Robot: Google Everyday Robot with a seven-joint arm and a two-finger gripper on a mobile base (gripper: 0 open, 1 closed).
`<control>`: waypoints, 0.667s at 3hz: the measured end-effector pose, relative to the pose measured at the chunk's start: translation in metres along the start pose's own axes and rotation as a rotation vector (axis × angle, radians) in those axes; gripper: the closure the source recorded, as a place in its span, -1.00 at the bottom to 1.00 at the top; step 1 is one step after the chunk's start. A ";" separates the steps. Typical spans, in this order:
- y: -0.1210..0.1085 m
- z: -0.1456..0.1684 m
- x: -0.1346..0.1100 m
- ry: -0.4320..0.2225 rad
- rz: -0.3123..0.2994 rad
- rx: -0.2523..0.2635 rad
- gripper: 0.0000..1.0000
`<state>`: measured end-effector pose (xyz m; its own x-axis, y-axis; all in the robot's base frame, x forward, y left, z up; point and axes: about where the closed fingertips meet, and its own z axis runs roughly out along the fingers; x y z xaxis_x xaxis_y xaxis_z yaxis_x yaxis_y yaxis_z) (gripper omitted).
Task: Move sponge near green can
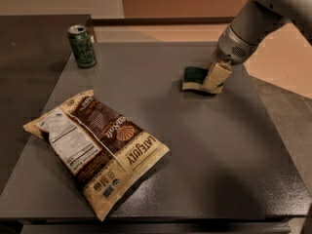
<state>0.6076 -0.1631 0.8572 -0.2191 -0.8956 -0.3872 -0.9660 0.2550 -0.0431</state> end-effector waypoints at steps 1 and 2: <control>0.000 -0.011 -0.039 -0.033 -0.041 -0.004 0.98; 0.000 -0.005 -0.094 -0.045 -0.107 -0.008 1.00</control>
Offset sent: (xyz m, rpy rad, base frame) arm 0.0350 0.1454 0.0626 0.0270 -0.0685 0.1888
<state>0.6279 -0.0809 0.8980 -0.1082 -0.9004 -0.4215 -0.9847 0.1553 -0.0789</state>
